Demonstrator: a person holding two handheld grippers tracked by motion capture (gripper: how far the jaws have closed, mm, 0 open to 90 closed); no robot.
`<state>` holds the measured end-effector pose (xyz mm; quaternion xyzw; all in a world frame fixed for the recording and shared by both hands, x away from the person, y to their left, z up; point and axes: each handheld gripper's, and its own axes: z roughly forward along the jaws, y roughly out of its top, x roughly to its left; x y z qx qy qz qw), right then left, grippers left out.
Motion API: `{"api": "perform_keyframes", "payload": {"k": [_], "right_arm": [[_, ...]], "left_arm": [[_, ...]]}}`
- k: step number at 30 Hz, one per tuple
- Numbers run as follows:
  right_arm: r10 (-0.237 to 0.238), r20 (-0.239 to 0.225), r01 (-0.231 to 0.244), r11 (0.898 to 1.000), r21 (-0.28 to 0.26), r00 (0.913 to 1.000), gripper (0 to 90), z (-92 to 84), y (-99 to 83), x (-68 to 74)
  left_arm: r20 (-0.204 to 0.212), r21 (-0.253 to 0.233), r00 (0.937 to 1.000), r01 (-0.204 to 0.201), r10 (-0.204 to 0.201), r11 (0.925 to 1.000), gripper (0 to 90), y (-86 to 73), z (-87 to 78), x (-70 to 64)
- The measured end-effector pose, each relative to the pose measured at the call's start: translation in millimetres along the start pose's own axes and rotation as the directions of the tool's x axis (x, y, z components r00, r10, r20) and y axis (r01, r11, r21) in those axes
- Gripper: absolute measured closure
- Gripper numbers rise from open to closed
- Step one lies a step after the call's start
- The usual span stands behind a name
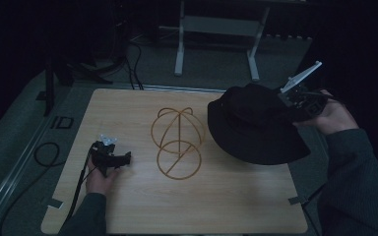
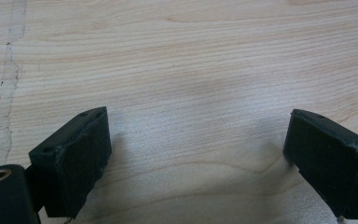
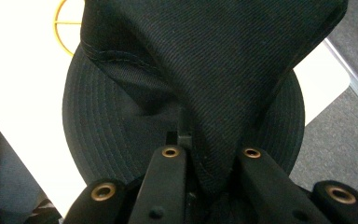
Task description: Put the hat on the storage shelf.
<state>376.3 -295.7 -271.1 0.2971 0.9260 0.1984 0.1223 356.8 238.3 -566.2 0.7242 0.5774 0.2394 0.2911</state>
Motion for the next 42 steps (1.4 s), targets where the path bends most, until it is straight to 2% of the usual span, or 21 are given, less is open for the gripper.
{"api": "perform_keyframes", "payload": {"k": [10, 17, 23, 35, 42], "right_arm": [[-0.025, -0.007, 0.024, 0.998, -0.063, 0.9997, 86.8, -17.4, 4.5, 2.2], [-0.045, -0.013, 0.044, 0.996, -0.081, 0.9989, 86.9, -23.3, 9.1, 5.1], [-0.062, -0.030, 0.058, 0.992, -0.112, 0.9976, 86.9, -28.3, 12.5, 6.0], [-0.068, -0.028, 0.062, 0.985, -0.161, 0.9973, 86.9, -41.0, 15.0, 6.4], [-0.092, -0.038, 0.082, 0.977, -0.197, 0.9951, 86.9, -50.7, 18.5, 9.5]], "left_arm": [[0.001, 0.002, 1.0000, 0.001, -0.001, 1.0000, 7.7, 0.1, -0.1, -0.2], [0.001, 0.002, 1.0000, 0.001, -0.001, 1.0000, 7.7, 0.1, -0.1, -0.2], [0.001, 0.002, 1.0000, 0.001, -0.001, 1.0000, 7.7, 0.1, -0.1, -0.2], [0.001, 0.001, 1.0000, 0.001, -0.001, 1.0000, 7.7, 0.1, -0.1, -0.2], [0.001, 0.002, 1.0000, 0.001, -0.001, 1.0000, 7.7, 0.1, -0.1, -0.2]]}}
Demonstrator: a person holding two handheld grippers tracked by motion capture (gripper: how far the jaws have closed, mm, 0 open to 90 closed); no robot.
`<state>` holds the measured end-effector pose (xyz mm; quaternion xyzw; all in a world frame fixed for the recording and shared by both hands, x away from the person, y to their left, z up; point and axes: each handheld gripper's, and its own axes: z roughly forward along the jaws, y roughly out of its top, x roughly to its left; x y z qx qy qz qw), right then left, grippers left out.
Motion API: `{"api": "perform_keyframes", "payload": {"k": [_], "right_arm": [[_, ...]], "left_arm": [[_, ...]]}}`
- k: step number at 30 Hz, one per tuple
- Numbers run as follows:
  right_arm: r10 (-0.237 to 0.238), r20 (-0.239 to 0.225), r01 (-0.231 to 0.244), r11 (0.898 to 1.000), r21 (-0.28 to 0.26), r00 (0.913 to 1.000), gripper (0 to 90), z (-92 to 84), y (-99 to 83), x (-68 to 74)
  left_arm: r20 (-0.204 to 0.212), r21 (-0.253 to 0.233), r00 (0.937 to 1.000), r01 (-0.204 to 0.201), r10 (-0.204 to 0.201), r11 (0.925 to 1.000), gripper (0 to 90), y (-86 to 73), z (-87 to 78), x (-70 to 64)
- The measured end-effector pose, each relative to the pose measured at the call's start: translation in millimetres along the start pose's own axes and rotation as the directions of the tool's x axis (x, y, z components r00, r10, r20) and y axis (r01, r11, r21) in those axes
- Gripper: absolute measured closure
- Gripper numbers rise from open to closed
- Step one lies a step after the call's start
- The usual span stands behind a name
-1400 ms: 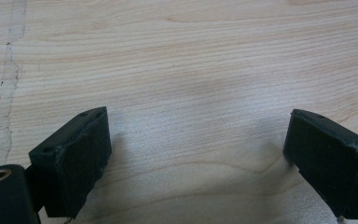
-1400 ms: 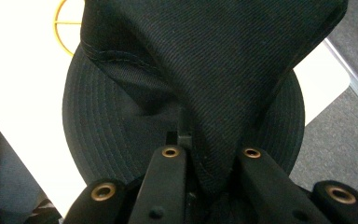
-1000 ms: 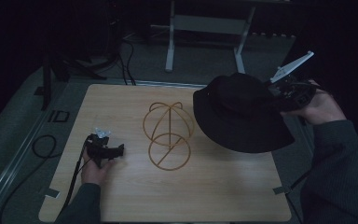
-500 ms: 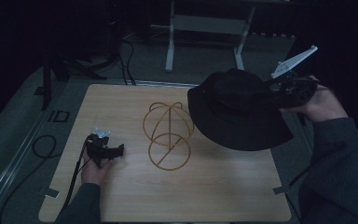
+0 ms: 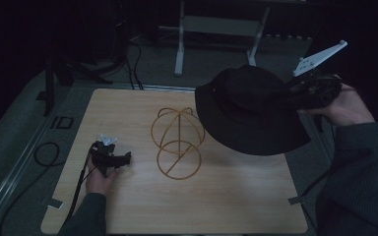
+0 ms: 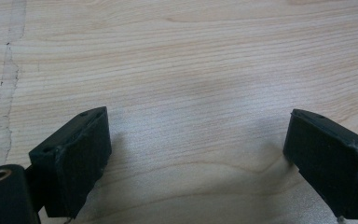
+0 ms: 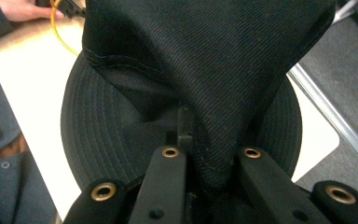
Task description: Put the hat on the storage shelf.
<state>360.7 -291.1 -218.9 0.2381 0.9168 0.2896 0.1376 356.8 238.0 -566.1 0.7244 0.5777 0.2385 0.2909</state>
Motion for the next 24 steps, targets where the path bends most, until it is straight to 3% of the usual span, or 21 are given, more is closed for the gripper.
{"api": "perform_keyframes", "payload": {"k": [24], "right_arm": [[-0.053, -0.042, 0.050, 0.997, -0.065, 0.9977, 86.9, -5.2, 23.6, 10.3]], "left_arm": [[0.000, 0.000, 1.0000, 0.001, -0.001, 1.0000, 7.7, 0.0, 0.0, 0.0]]}}
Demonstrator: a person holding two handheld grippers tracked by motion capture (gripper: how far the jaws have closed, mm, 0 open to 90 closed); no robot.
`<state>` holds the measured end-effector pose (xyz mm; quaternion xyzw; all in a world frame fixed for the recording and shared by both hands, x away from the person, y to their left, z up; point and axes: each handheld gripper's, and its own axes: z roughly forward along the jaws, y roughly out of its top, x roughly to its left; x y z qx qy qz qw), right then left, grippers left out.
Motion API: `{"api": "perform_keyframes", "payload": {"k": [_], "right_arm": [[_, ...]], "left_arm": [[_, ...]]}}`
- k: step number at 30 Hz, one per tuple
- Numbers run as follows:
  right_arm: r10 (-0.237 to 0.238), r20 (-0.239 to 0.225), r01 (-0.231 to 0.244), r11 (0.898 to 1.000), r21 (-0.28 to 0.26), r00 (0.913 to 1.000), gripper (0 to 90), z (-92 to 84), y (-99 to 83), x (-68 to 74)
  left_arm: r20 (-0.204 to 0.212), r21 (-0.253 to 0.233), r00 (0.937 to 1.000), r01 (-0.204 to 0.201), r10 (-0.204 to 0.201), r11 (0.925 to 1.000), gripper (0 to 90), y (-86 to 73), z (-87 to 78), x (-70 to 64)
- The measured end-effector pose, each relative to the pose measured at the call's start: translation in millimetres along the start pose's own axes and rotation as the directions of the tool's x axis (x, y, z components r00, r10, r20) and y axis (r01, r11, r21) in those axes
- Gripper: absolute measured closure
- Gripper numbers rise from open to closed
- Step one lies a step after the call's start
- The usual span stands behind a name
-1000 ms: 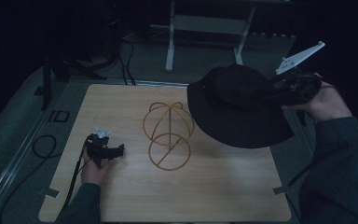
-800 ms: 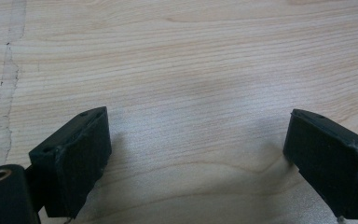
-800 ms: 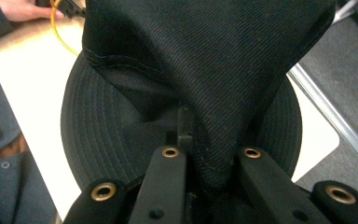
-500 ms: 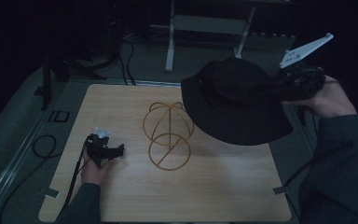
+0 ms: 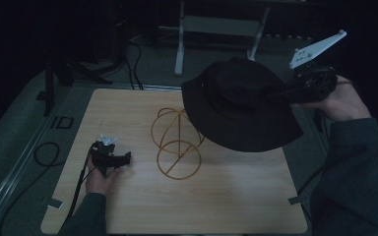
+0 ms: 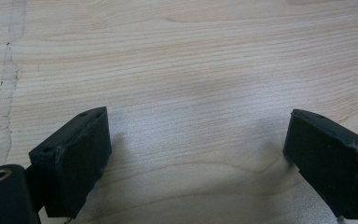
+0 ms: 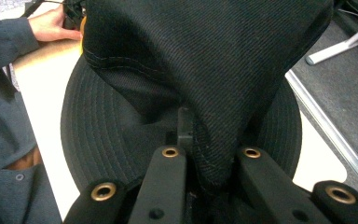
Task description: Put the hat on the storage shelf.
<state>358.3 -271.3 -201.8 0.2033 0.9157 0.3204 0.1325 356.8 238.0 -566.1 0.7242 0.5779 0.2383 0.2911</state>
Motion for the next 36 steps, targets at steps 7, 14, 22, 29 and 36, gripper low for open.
{"api": "perform_keyframes", "payload": {"k": [7, 14, 22, 29, 36], "right_arm": [[-0.024, -0.022, 0.023, 0.999, -0.024, 0.9995, 86.9, 0.8, 8.8, 3.7], [-0.040, -0.037, 0.039, 0.999, -0.036, 0.9985, 86.9, 4.5, 17.7, 7.1], [-0.065, -0.058, 0.064, 0.998, -0.020, 0.9962, 86.9, 16.8, 29.2, 12.3], [-0.082, -0.081, 0.081, 0.997, -0.016, 0.9933, 86.9, 29.6, 38.6, 15.9], [-0.099, -0.102, 0.100, 0.995, -0.002, 0.9898, 86.9, 44.9, 48.1, 19.8]], "left_arm": [[0.000, 0.000, 1.0000, 0.000, 0.000, 1.0000, 7.7, 0.0, 0.0, 0.0], [0.001, 0.000, 1.0000, -0.002, 0.002, 1.0000, 7.7, 0.1, 0.1, -0.2], [0.001, 0.000, 1.0000, -0.002, 0.002, 1.0000, 7.7, 0.1, 0.1, -0.3], [0.002, 0.000, 1.0000, -0.002, 0.002, 1.0000, 7.7, 0.1, 0.1, -0.2], [0.002, 0.000, 1.0000, -0.002, 0.002, 1.0000, 7.7, 0.1, 0.1, -0.2]]}}
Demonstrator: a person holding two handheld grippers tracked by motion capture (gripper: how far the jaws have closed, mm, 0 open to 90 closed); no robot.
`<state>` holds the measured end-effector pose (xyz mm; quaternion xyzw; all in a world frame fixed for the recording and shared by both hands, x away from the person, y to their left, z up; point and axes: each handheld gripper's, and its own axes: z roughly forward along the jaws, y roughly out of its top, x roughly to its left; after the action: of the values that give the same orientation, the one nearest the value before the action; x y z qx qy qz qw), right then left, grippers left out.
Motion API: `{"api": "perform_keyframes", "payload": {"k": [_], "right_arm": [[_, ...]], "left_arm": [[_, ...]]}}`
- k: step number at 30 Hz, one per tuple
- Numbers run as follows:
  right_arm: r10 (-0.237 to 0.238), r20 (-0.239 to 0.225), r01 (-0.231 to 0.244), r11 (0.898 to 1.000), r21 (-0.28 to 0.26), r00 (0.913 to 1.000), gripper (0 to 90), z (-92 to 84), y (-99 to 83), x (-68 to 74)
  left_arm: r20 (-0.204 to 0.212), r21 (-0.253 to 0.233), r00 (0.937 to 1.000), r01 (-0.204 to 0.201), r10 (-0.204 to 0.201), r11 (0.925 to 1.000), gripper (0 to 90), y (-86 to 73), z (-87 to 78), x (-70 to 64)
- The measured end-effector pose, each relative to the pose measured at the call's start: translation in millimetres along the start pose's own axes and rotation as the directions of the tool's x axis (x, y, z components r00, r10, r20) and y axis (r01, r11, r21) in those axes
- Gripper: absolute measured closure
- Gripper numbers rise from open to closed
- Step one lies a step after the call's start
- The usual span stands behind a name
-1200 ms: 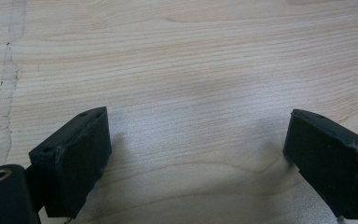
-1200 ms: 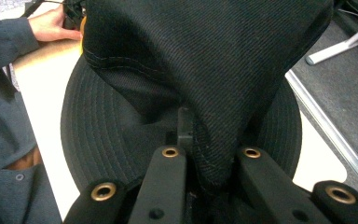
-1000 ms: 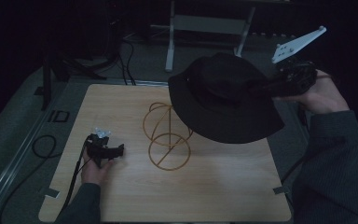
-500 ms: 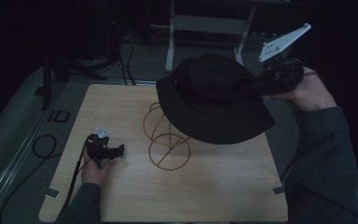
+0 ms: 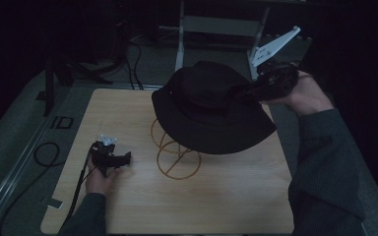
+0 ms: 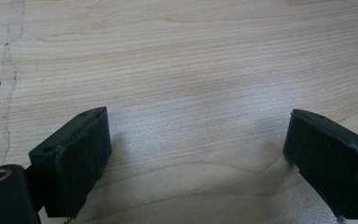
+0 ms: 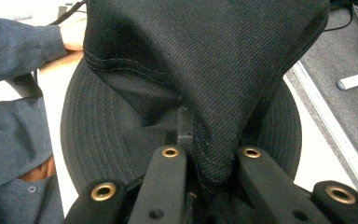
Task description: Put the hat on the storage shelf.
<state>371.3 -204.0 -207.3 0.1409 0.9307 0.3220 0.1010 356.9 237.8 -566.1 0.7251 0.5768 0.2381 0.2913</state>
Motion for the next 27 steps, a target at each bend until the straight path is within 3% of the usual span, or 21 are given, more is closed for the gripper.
{"api": "perform_keyframes", "payload": {"k": [27], "right_arm": [[-0.021, -0.043, 0.024, 0.996, 0.082, 0.9989, 86.6, 57.1, 20.3, 2.2]], "left_arm": [[0.002, 0.002, 1.0000, 0.000, 0.000, 1.0000, 7.7, 0.0, -0.2, 0.1]]}}
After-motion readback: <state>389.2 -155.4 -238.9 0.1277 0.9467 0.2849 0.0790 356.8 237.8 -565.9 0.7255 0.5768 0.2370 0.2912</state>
